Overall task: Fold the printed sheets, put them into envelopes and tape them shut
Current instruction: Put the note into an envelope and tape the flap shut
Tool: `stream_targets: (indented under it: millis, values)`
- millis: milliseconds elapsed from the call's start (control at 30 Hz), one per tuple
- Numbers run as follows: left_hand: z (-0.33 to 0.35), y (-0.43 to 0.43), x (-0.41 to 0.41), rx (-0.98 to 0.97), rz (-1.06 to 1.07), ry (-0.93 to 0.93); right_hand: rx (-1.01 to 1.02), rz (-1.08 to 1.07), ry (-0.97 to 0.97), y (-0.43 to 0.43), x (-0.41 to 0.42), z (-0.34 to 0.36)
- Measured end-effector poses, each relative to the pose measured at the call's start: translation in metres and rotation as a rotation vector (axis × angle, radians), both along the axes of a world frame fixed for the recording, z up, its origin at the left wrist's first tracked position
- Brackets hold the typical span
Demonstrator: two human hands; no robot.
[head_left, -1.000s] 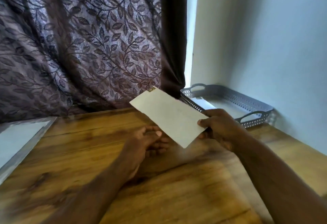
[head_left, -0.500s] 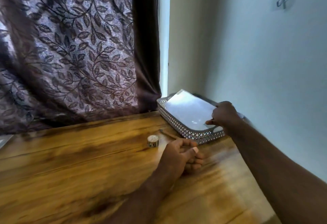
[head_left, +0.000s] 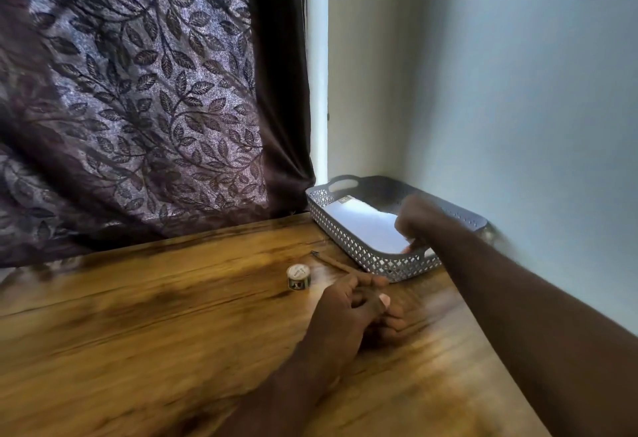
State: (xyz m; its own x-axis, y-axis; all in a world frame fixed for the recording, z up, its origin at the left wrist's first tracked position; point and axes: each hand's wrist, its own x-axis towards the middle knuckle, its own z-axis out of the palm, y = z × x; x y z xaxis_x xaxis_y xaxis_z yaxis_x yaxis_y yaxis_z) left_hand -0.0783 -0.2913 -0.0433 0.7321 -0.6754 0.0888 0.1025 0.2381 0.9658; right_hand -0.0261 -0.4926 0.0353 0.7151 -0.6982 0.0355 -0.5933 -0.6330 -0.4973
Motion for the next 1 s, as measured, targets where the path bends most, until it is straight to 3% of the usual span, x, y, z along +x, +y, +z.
stream_targets:
  millis: [133, 333, 467, 567, 633, 700, 767, 833, 900, 1000]
  values:
    - [-0.003, -0.001, 0.002, 0.008, 0.037, -0.030, -0.273, 0.009, 0.143, 0.001, 0.005, -0.003]
    - [-0.004, -0.002, 0.004, 0.041, 0.096, -0.122, -0.381, 0.040, 0.245, 0.006, 0.005, -0.006]
    - [-0.001, 0.000, 0.003, 0.065, 0.146, -0.137, -0.339, 0.128, 0.012, 0.016, -0.001, -0.002]
    - [0.003, 0.007, 0.002, 0.120, 0.267, -0.222, -0.324, 0.202, -0.349, 0.040, -0.013, -0.004]
    - [0.003, 0.012, 0.008, 0.123, 0.393, -0.374, -0.319, 0.244, -0.570, 0.064, -0.021, -0.017]
    - [0.001, 0.020, 0.022, 0.168, 0.552, -0.651, -0.299, 0.298, -0.646, 0.087, -0.027, -0.034]
    - [-0.001, 0.030, 0.037, 0.255, 0.680, -0.853, -0.307, 0.379, -0.580, 0.104, -0.031, -0.051]
    - [-0.003, 0.041, 0.050, 0.338, 0.796, -0.901, -0.359, 0.455, -0.470, 0.111, -0.034, -0.062]
    - [-0.007, 0.048, 0.063, 0.436, 0.860, -0.859, -0.478, 0.550, -0.369, 0.116, -0.032, -0.068]
    - [-0.011, 0.048, 0.075, 0.667, 0.779, -0.708, -0.570, 0.649, -0.260, 0.120, -0.023, -0.078]
